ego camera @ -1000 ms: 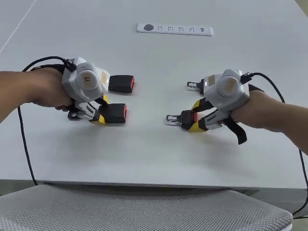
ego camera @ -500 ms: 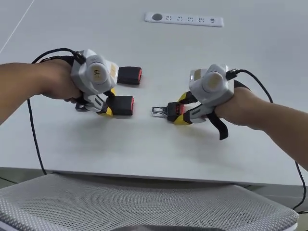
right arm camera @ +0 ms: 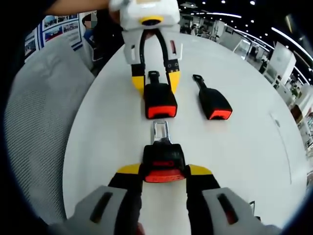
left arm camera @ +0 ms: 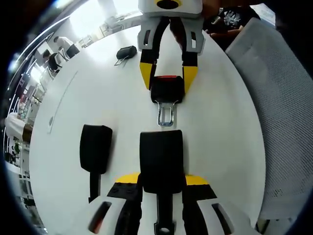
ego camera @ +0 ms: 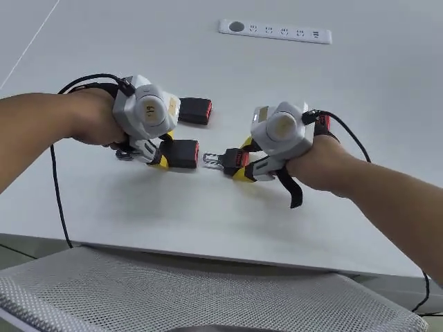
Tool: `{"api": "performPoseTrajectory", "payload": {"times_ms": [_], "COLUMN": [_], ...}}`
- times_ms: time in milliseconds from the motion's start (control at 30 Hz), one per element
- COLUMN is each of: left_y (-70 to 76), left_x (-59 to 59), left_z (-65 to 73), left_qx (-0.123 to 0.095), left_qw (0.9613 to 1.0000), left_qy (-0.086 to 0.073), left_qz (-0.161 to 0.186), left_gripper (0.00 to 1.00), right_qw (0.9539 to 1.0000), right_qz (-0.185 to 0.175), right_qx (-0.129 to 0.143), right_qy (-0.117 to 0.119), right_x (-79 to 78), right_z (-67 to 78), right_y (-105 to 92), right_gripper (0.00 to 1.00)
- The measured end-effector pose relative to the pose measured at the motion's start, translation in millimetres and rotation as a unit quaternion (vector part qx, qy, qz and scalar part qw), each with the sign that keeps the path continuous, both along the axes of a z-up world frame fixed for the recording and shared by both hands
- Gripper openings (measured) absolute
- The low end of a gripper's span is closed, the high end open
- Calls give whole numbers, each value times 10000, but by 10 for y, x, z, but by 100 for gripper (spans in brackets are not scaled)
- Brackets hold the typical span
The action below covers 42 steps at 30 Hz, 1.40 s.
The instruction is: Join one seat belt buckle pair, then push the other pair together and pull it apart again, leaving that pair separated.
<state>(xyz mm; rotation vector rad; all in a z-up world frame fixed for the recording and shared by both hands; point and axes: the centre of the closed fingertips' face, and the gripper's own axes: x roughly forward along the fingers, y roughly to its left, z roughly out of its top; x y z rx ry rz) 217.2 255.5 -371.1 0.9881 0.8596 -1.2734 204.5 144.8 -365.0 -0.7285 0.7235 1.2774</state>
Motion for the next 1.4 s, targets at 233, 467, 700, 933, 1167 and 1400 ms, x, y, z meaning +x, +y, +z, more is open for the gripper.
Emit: {"api": "performPoseTrajectory", "payload": {"times_ms": [233,467,700,933,1167,1400], "left_y": [-6,-16,-26,-21,-17,-13], "left_x": [-9,-14,-15,-20,-4,2], "left_z": [4,9,0,5,-4,-1], "left_qx": [0,8,72,27,90,52], "left_qw": [10000,10000,9999,9999,9999,9999], "left_qy": [9,1,-21,-10,-11,-9], "left_qz": [-40,-46,-94,-157,-142,-86], "left_gripper": [32,32,32,31,31,30], "right_qw": [9999,9998,9992,9991,9992,9994], "right_qz": [-96,91,228,314,287,262], "right_qx": [91,20,44,25,23,153], "right_qy": [-25,-189,-315,-294,-295,-168], "right_x": [38,84,94,110,102,87], "right_z": [-7,-16,-14,-31,-34,-21], "right_y": [83,107,180,217,248,337], "right_gripper": [34,34,34,34,33,32]}}
